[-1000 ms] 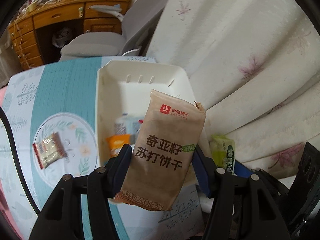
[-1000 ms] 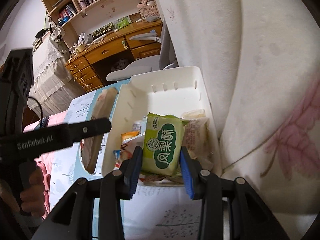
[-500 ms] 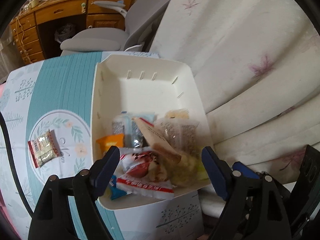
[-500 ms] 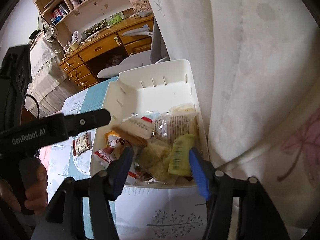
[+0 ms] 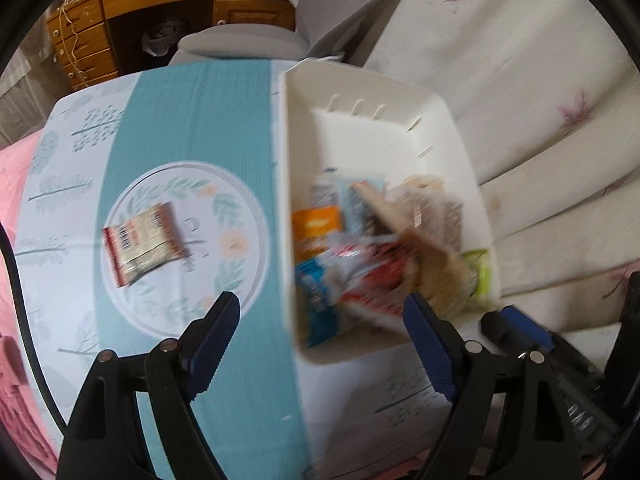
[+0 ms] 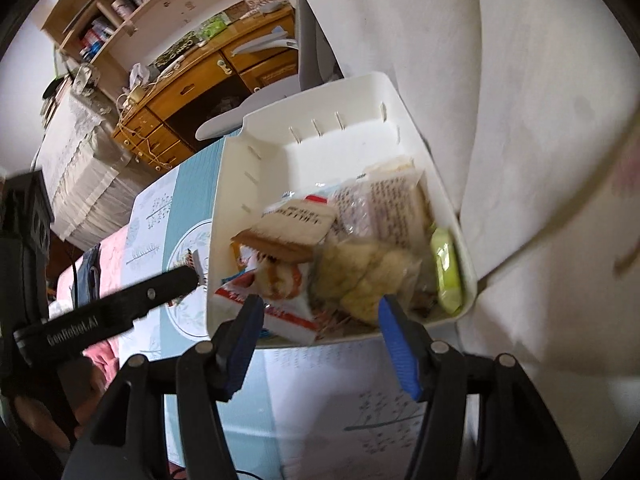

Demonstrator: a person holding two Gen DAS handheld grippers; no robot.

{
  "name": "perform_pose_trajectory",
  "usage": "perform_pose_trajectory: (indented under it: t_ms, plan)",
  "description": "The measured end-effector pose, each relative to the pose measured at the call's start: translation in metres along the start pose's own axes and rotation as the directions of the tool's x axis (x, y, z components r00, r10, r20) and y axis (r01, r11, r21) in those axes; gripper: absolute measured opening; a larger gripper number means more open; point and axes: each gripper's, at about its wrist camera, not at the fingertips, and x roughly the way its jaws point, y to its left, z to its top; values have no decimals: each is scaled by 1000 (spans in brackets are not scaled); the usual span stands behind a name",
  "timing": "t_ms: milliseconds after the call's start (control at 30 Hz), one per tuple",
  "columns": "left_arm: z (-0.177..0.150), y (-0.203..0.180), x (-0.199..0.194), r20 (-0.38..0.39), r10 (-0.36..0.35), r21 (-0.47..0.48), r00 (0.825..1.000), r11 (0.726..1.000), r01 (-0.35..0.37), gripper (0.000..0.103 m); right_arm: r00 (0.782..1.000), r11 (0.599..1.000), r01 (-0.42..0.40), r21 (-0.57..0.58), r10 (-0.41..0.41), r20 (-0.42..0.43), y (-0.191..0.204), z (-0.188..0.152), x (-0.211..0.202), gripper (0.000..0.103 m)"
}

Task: Organize snacks
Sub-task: 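Lower both packets into the white box and open both grippers, then move the left gripper to the red-edged wafer packet and grasp it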

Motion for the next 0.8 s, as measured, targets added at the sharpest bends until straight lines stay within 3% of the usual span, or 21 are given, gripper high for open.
perform_pose_trajectory:
  t_ms: [167,533,800]
  plan:
    - [-15,33,-5,-22,27,14,999,1000,-27,83,1000,997,-8,83,9,-4,12,-14,5,69]
    - [-23,97,-1,-83,127,126,988,985,-116,83,1000,970,15,243,-21,23,39,-47,15,69]
    - [-11,131,14,-90,146,245,985,962,-120,83,995,935,52,351,-79,63,49,-73,18,69]
